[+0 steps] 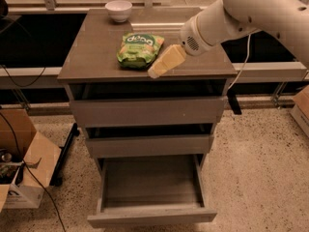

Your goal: Place green rice chip bag into bottom drawer

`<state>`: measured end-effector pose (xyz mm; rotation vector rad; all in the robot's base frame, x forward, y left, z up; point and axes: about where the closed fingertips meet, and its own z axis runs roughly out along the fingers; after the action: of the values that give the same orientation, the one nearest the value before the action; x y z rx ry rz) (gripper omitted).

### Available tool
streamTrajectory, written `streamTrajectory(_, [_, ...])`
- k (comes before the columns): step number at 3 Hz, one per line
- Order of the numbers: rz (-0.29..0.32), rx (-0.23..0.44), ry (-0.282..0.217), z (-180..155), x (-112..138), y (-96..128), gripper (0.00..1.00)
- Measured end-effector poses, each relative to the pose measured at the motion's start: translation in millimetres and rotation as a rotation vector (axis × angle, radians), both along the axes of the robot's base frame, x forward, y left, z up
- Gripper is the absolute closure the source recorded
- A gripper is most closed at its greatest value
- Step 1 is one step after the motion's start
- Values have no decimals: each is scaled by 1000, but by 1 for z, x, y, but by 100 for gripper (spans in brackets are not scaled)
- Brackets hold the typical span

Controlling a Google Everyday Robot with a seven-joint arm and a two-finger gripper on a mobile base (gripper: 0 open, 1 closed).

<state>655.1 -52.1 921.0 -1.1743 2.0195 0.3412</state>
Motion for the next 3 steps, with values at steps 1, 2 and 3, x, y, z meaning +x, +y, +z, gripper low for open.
streamTrajectory(1, [0, 0, 0, 0, 0, 0, 0])
streamTrajectory(2, [-65, 19, -5, -3, 16, 9, 0])
streamTrajectory(3, [-161, 27, 6, -26, 60, 13, 0])
